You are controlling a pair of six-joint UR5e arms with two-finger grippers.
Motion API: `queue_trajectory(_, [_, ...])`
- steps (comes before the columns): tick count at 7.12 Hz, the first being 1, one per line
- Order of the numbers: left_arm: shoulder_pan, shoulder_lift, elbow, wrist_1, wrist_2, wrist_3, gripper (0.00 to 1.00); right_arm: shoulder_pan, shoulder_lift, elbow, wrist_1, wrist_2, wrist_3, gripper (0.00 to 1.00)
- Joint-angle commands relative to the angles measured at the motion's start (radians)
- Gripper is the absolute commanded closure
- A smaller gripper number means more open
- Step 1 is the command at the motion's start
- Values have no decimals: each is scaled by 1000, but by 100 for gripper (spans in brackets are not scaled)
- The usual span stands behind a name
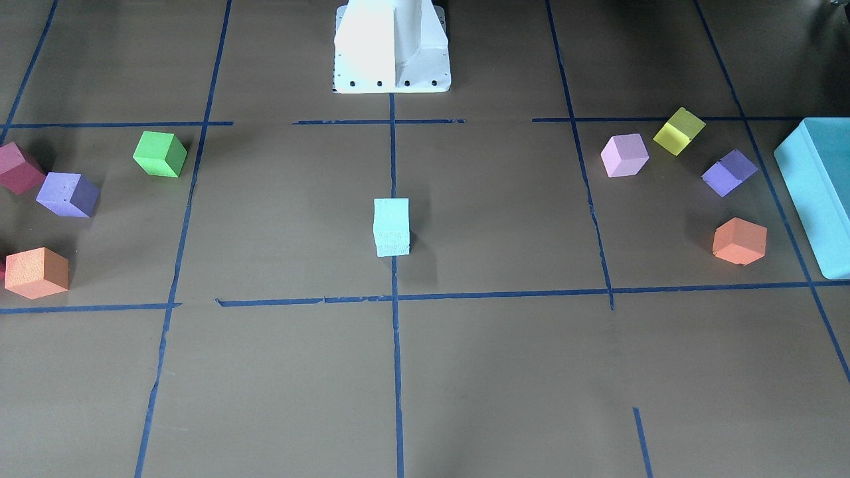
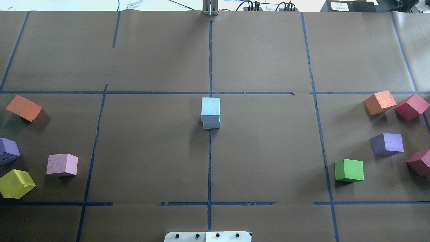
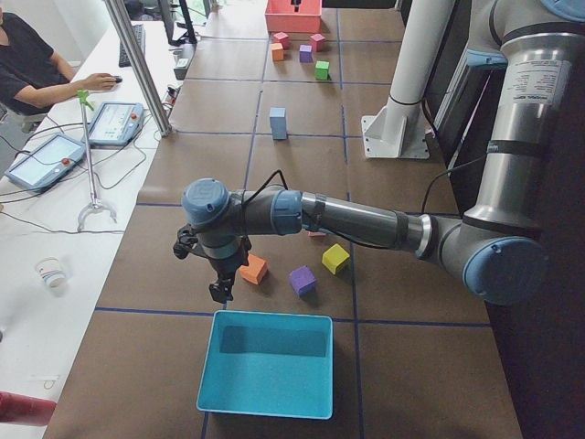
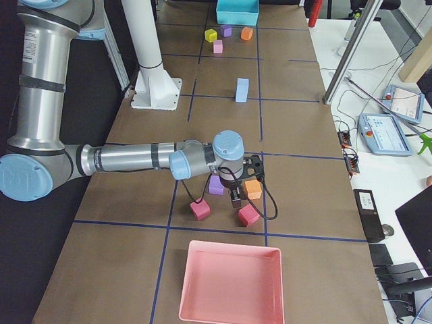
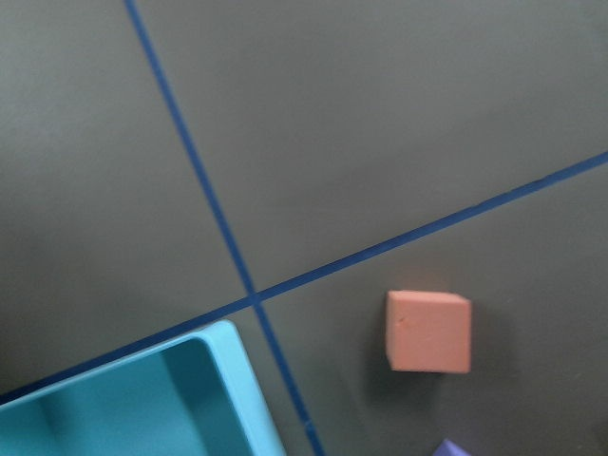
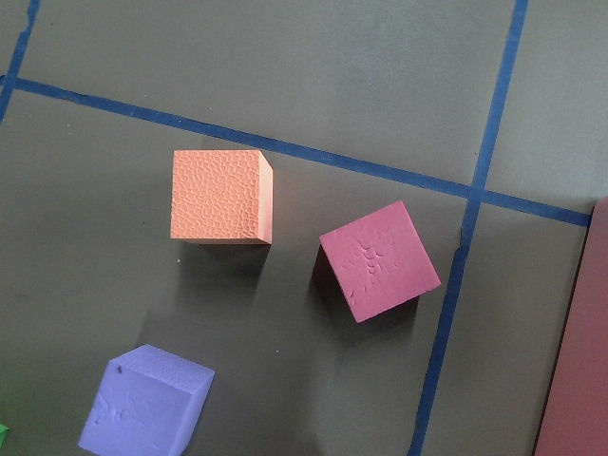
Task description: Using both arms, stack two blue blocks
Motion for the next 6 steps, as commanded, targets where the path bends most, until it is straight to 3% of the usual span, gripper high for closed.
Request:
queue_trajectory(1, [-5,-22,7,2,1,-128,0,25,-3,2,-33,5,-28,0])
queue_trajectory(3, [47,8,27,-51,26,-129,0,59,11,4,-137,18,-128,0])
queue_trajectory(6, [52,50,7,-120,38,-132,0,58,10,5,-136,8,-116,0])
